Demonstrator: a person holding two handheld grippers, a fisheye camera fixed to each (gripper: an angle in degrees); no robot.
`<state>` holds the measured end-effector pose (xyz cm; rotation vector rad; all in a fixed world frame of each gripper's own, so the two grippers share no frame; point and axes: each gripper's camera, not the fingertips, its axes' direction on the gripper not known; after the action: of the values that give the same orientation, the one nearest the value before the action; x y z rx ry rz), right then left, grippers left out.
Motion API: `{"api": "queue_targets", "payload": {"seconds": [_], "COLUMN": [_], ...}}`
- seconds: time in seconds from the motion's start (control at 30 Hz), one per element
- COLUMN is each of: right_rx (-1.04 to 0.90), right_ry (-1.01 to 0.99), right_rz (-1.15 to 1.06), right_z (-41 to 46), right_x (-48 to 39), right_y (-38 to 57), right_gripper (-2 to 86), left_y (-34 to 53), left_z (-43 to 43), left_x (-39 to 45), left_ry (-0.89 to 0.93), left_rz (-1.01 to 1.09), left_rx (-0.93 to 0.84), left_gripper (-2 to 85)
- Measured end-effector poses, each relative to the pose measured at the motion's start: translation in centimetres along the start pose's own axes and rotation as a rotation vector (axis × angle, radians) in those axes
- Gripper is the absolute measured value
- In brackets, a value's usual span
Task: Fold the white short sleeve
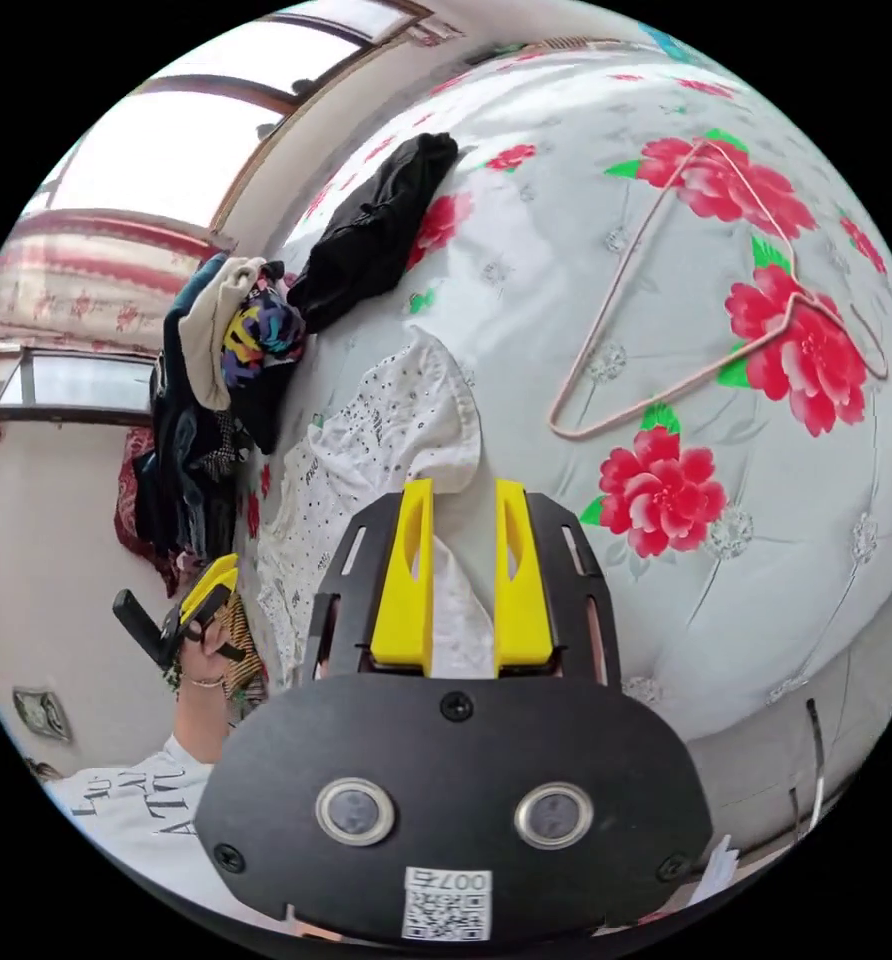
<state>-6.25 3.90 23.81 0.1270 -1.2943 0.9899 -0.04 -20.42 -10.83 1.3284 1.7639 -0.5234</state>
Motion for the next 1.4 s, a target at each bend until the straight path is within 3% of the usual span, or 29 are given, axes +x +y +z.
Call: {"api": "queue_targets", "payload": {"seconds": [0.2,0.4,0.47,0.53,0.63,0.73,0.8,0.93,1.07,1.13,1.23,1.33,1.4], "right_rx": [-0.010,0.054,0.109,0.207,0.239,0.240,0.212,0.095,0.065,0.070,0.099,0.139,0.148], "right_ry": [-0.318,-0.354,-0.350,-0.342,-0.237,-0.098,-0.063,-0.140,-0.177,-0.244,-0.329,-0.264,-0.223], "right_rz": [0.199,0.286,0.279,0.173,-0.050,-0.239,-0.261,-0.003,0.104,0.160,0.197,0.134,-0.004], "right_z": [0.5,0.5,-0.4,-2.9,-5.9,-7.0,-6.2,-3.2,-1.7,-0.3,1.7,2.1,1.8], "right_x": [2.5,2.0,1.5,-0.4,-4.8,-8.8,-9.3,-5.7,-3.7,-3.1,-3.1,-4.9,-6.9], "right_y": [-0.7,0.0,0.8,1.5,1.9,3.0,3.4,4.4,6.4,7.4,8.3,9.4,10.2], "right_gripper": [8.4,3.7,1.6,0.5,0.2,0.5,1.1,4.8,5.5,5.0,3.0,1.2,0.5], "left_y": [-14.7,-20.7,-20.6,-20.5,-20.8,-20.1,-19.3,-17.5,-17.8,-18.7,-19.0,-18.6,-18.1], "left_z": [9.7,20.7,23.1,22.6,21.4,19.8,19.8,21.4,21.1,22.4,25.3,26.3,25.6], "left_x": [-3.3,-2.1,-1.3,-2.1,-5.3,-8.6,-10.1,-12.6,-12.4,-10.4,-7.4,-6.8,-7.3], "left_ry": [0.295,0.401,0.404,0.314,0.581,0.702,0.696,0.720,0.707,0.688,0.623,0.549,0.633], "left_rz": [0.096,0.212,0.237,0.229,0.123,0.052,0.037,-0.057,-0.021,0.047,0.113,0.088,0.077], "left_rx": [-0.118,-0.337,-0.404,-0.326,-0.261,-0.169,-0.158,-0.196,-0.172,-0.253,-0.400,-0.409,-0.369], "left_gripper": [12.3,13.0,8.9,0.6,-0.5,-0.3,0.7,11.3,13.1,13.3,8.8,0.3,-0.5]}}
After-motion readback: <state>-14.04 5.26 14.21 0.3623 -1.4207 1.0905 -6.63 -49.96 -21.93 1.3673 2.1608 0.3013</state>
